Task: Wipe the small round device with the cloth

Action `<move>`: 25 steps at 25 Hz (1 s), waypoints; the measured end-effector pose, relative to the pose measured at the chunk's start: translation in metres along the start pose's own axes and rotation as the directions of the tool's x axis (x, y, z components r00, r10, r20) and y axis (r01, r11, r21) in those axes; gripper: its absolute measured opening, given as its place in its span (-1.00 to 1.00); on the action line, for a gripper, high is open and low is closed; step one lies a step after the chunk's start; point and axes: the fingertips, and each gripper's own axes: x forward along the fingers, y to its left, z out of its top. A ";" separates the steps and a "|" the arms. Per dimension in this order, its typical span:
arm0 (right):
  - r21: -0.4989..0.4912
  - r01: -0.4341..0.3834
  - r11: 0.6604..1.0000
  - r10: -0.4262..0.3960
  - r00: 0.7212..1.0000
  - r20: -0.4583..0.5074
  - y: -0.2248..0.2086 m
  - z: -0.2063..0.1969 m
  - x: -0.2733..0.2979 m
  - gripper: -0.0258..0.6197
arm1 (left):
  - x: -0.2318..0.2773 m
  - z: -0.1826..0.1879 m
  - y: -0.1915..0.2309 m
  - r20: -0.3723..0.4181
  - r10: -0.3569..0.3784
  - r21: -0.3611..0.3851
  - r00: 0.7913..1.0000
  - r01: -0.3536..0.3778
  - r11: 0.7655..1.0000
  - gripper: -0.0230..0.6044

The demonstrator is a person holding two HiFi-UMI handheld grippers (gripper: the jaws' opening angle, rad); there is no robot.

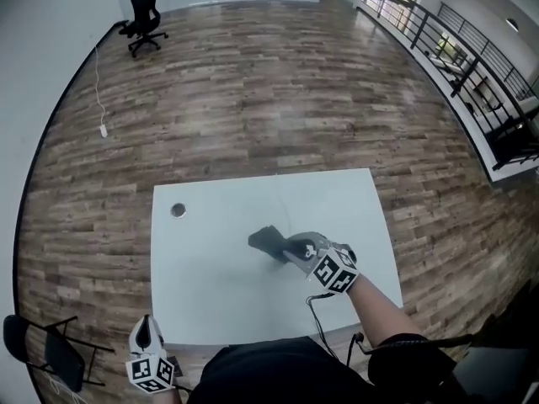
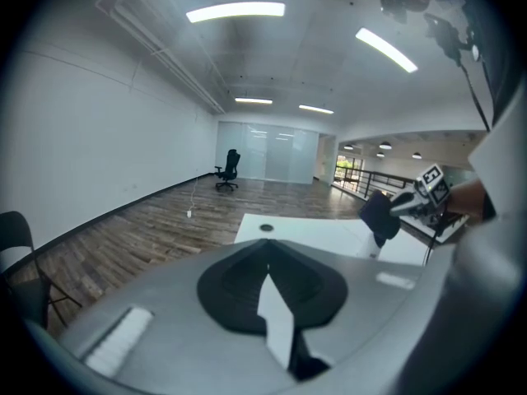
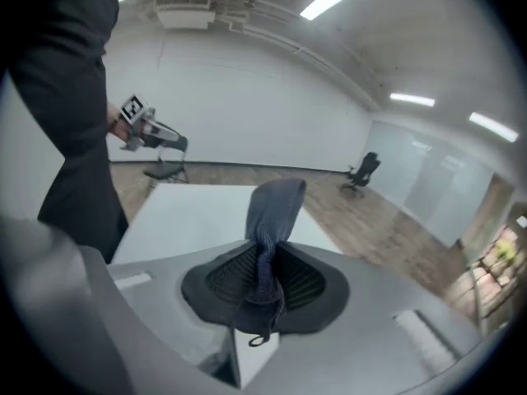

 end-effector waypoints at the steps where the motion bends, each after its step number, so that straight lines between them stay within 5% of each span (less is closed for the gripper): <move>1: -0.056 0.090 0.994 -0.093 0.994 -0.052 -0.013 -0.007 0.001 -0.69 | 0.006 0.003 -0.003 0.006 -0.015 0.007 1.000 0.015 1.000 -0.90; 3: -0.181 0.138 0.974 -0.173 0.965 -0.199 -0.016 -0.033 0.011 -0.69 | 0.016 0.009 -0.010 0.011 -0.049 0.022 0.999 0.048 0.999 -0.90; 5: -0.261 0.086 0.961 -0.163 0.943 -0.289 0.002 -0.049 0.024 -0.69 | 0.023 0.012 -0.018 0.011 -0.080 0.032 0.997 0.080 0.996 -0.90; 14: -0.344 -0.054 0.937 -0.062 0.946 -0.317 0.081 -0.051 0.042 -0.69 | 0.044 0.014 -0.035 -0.011 -0.155 0.059 0.988 0.156 0.986 -0.90; 17: -0.195 -0.119 0.973 0.057 0.953 -0.297 0.105 -0.055 0.048 -0.69 | 0.048 0.018 -0.042 -0.014 -0.180 0.072 0.984 0.180 0.981 -0.90; 19: -0.030 -0.213 0.976 0.204 0.960 -0.191 0.127 -0.039 0.044 -0.69 | 0.050 0.020 -0.046 -0.016 -0.193 0.084 0.981 0.193 0.978 -0.90; 22: 0.191 -0.340 0.921 0.358 0.931 -0.069 0.157 -0.030 0.039 -0.69 | 0.054 0.021 -0.050 -0.015 -0.203 0.089 0.979 0.204 0.975 -0.90; 25: 0.396 -0.258 0.881 0.340 0.928 -0.153 0.160 -0.075 0.042 -0.69 | 0.062 0.025 -0.063 -0.003 -0.224 0.087 0.975 0.224 0.971 -0.90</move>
